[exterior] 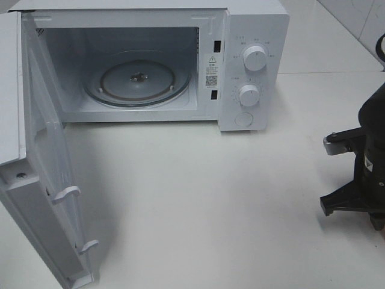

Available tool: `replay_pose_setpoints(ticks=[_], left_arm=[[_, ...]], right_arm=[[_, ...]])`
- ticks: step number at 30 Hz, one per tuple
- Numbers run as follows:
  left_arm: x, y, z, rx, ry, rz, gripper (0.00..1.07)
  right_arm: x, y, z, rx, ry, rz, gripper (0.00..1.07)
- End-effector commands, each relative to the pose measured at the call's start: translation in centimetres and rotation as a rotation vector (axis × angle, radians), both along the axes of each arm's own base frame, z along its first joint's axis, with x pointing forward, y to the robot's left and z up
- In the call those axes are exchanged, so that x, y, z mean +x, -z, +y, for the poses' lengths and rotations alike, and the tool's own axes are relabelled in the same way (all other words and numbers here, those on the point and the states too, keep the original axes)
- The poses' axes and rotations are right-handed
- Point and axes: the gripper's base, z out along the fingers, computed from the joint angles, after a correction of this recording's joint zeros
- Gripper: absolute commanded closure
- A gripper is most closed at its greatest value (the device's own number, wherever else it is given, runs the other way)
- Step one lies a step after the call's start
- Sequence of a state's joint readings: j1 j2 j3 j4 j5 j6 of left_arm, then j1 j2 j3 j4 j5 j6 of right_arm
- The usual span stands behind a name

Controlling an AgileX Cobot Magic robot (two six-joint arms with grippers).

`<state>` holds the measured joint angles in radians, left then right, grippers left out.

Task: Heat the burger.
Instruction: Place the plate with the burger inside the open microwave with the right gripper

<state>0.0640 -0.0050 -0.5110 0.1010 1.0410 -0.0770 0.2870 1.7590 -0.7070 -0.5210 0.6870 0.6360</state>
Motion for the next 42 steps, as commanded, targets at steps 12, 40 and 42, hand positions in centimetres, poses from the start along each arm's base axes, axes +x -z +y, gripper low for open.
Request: replay_pose_setpoints(ticks=[12, 40, 42], left_arm=[[-0.2, 0.1, 0.0, 0.001, -0.002, -0.016, 0.07], [-0.2, 0.1, 0.0, 0.001, -0.002, -0.016, 0.07], [-0.2, 0.1, 0.0, 0.001, -0.002, -0.016, 0.07]], right_arm=[[-1.8, -2.6, 1.2, -0.178, -0.087, -0.03, 1.07], [-6.9, -5.2, 5.3, -0.21, -0.348, -0.073, 1.07], [-7.1, -5.3, 5.5, -0.212, -0.358, -0.075, 1.07]])
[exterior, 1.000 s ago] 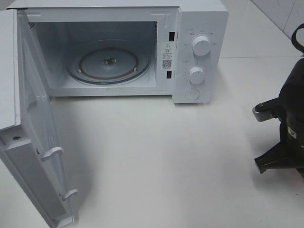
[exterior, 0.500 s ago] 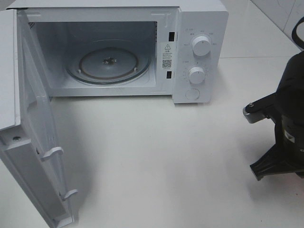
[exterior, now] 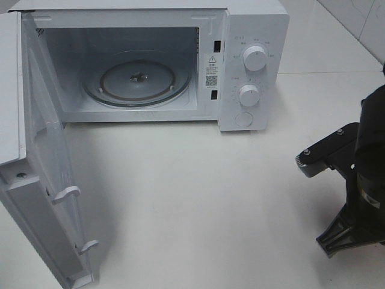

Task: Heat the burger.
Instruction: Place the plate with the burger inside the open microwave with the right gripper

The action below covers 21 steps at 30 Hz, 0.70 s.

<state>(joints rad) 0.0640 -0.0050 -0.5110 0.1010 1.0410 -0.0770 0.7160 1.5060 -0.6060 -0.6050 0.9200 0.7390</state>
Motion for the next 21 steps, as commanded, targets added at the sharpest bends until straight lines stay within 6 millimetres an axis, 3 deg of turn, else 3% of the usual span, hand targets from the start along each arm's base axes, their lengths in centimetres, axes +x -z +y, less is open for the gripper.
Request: replay_pose_setpoints(ticks=[1, 21], left_arm=[[-0.2, 0.1, 0.0, 0.001, -0.002, -0.016, 0.07], [-0.2, 0.1, 0.0, 0.001, -0.002, -0.016, 0.07]], right_arm=[[-0.9, -0.9, 0.1, -0.078, -0.056, -0.01, 1.07], [-4.5, -2.0, 3.8, -0.079, -0.334, -0.044, 1.07]])
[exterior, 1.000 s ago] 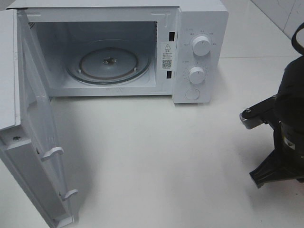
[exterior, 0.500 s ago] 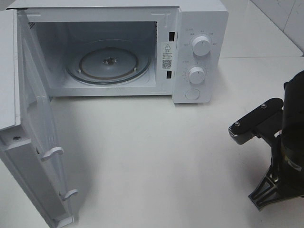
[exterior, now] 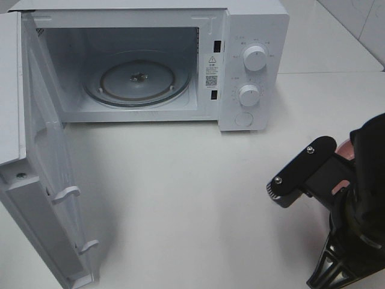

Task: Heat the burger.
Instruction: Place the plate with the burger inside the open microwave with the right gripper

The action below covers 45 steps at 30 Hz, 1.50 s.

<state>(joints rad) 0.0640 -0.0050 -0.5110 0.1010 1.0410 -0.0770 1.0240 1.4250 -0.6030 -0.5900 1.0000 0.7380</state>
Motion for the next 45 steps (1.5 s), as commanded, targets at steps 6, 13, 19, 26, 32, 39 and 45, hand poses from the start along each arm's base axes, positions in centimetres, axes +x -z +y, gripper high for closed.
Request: replay_pose_setpoints(ticks=[6, 13, 19, 26, 32, 39, 45], left_arm=[[-0.2, 0.1, 0.0, 0.001, -0.002, -0.016, 0.07], [-0.2, 0.1, 0.0, 0.001, -0.002, -0.016, 0.07], [-0.2, 0.1, 0.0, 0.001, -0.002, -0.016, 0.07], [-0.2, 0.1, 0.0, 0.001, -0.002, -0.016, 0.07], [-0.2, 0.1, 0.0, 0.001, -0.002, -0.016, 0.07], [-0.2, 0.1, 0.0, 0.001, -0.002, -0.016, 0.07], [-0.2, 0.1, 0.0, 0.001, -0.002, -0.016, 0.07]], right_arm=[[-1.5, -0.3, 1.1, -0.084, -0.192, -0.029, 1.07], [-2.2, -0.5, 2.0, -0.102, -0.306, -0.05, 1.07], [-2.7, -0.3, 2.8, -0.112, -0.464, -0.011, 1.07], [-2.6, -0.2, 3.3, -0.136, -0.635, 0.024, 1.07], [-2.3, -0.4, 3.4, -0.171, -0.702, 0.005, 1.07], [-1.8, -0.7, 3.8, -0.187, -0.768, -0.052, 1.07], [-1.5, -0.8, 4.5, -0.171, -0.845, -0.097, 1.07]])
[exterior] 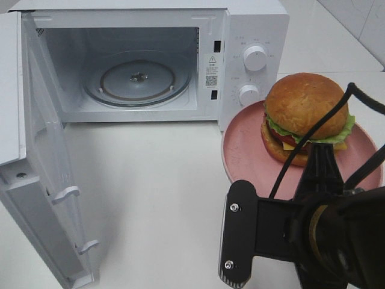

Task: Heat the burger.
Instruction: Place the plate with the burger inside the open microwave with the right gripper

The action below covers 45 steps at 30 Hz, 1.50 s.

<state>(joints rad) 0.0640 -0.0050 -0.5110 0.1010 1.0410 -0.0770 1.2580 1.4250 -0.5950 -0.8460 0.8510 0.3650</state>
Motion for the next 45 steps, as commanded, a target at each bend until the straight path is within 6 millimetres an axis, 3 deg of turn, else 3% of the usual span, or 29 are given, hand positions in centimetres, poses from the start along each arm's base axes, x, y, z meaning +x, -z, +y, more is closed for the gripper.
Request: replay_pose_setpoints(ticks=[1, 9, 19, 45], left_arm=[[-0.2, 0.1, 0.0, 0.001, -0.002, -0.016, 0.07], [-0.2, 0.1, 0.0, 0.001, -0.002, -0.016, 0.07], [-0.2, 0.1, 0.0, 0.001, -0.002, -0.016, 0.07], [-0.2, 0.1, 0.0, 0.001, -0.002, -0.016, 0.07]], right_arm=[[0.3, -0.4, 0.4, -0.006, -0.081, -0.045, 1.07], [0.1, -0.1, 1.2, -0.067, -0.308, 0.0, 1.07], [0.3, -0.2, 1.4, -0.117, -0.415, -0.008, 1.07], [5.7, 0.1, -0.2, -0.066, -0.757, 0.074, 1.07]])
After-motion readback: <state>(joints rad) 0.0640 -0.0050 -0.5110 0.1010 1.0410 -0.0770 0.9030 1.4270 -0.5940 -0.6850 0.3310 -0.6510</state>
